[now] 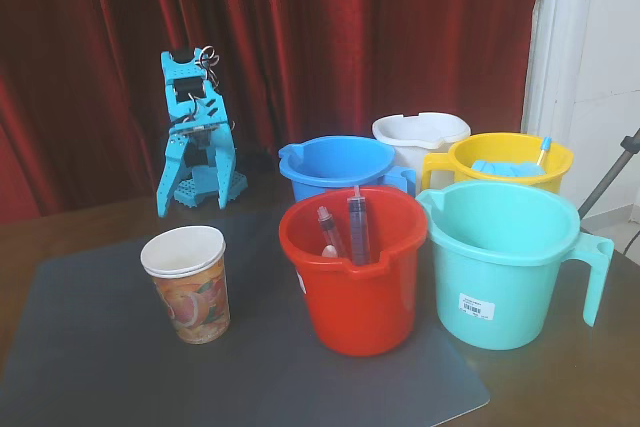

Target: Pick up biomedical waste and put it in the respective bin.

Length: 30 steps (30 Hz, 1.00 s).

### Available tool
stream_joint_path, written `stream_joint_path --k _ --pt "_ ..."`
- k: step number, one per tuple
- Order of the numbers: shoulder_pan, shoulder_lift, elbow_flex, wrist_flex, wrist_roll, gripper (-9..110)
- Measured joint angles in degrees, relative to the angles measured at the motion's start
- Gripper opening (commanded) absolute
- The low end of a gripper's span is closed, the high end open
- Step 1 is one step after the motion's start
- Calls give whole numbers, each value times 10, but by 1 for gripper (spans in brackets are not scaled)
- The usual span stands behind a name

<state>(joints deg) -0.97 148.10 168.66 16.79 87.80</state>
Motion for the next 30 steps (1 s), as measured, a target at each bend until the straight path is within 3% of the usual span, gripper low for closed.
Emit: stream_joint_path --k 7,14,30 --pt "0 -180 -2 -165 0 31" --pt "-2 -295 -48 -201 4 52" --pt "-32 -511 -105 -402 20 53"
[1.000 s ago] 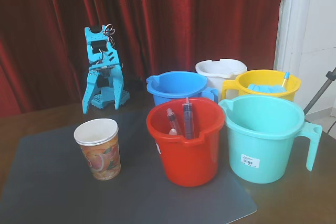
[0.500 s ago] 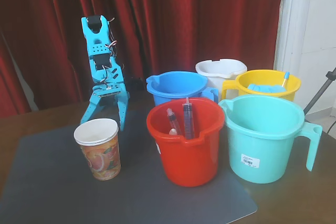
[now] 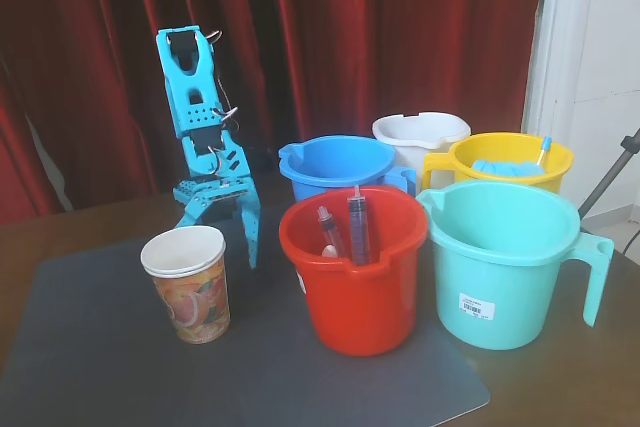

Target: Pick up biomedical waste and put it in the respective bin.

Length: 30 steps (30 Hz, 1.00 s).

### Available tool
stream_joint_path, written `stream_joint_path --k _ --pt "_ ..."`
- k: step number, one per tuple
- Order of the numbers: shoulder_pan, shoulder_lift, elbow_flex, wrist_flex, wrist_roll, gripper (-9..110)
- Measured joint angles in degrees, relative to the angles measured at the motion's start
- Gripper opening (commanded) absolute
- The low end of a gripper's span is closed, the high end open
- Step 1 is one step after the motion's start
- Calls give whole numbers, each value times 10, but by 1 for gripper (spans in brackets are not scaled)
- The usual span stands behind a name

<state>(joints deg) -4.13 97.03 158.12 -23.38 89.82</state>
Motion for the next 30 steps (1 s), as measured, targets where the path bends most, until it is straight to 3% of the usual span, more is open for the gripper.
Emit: stream_joint_path --k 16,23,30 --pt "-6 -349 -157 -276 41 52" --pt "-10 -424 -182 -320 48 51" --pt "1 -425 -179 -353 41 28"
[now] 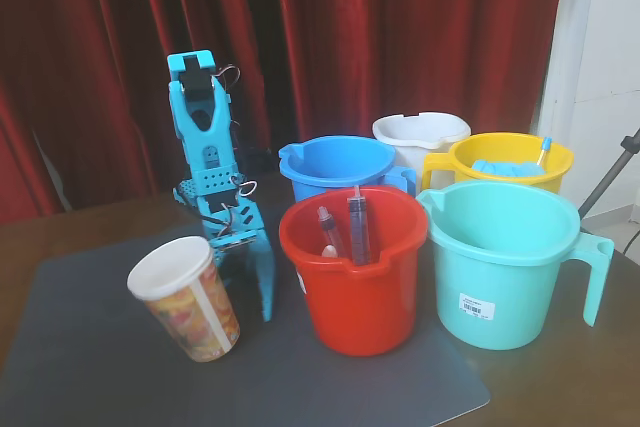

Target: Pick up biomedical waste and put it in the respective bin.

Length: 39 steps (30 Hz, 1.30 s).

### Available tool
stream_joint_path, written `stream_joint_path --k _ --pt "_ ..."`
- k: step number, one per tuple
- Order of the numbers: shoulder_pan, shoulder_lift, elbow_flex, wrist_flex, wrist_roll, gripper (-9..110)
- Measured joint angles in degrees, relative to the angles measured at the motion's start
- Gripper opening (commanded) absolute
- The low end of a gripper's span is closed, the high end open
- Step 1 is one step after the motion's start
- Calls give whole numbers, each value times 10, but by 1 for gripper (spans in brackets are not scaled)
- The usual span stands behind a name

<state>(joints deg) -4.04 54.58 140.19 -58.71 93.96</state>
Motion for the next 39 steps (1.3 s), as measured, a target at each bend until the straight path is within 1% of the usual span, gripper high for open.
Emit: stream_joint_path --k 2,11,13,17,19,29,31,39 --pt "2 0 4 -14 0 26" --pt "17 -1 8 -33 5 26" --pt "18 -6 8 -54 14 29" --pt "16 -9 23 -108 24 41" --pt "14 -9 25 -120 39 45" --pt "13 -9 7 -126 67 45" --pt "13 -9 -7 -126 91 45" --pt "14 -9 -24 -112 98 45"
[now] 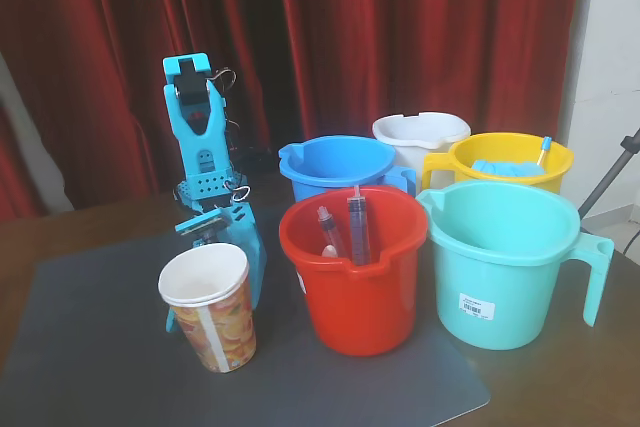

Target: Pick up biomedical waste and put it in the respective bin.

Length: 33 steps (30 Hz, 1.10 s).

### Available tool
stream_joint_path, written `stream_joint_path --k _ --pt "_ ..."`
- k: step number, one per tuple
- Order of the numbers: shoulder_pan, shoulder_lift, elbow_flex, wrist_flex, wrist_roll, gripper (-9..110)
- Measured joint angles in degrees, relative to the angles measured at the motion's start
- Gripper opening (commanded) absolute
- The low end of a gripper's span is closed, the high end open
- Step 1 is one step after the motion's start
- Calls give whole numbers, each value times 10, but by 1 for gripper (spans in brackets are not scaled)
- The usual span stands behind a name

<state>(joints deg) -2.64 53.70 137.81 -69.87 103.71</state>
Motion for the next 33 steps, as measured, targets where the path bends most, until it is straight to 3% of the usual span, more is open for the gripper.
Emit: stream_joint_path --k 17,28,33 --pt "-46 194 22 175 27 45" --pt "-46 207 -11 222 -14 44" --pt "-45 185 -23 222 -32 14"
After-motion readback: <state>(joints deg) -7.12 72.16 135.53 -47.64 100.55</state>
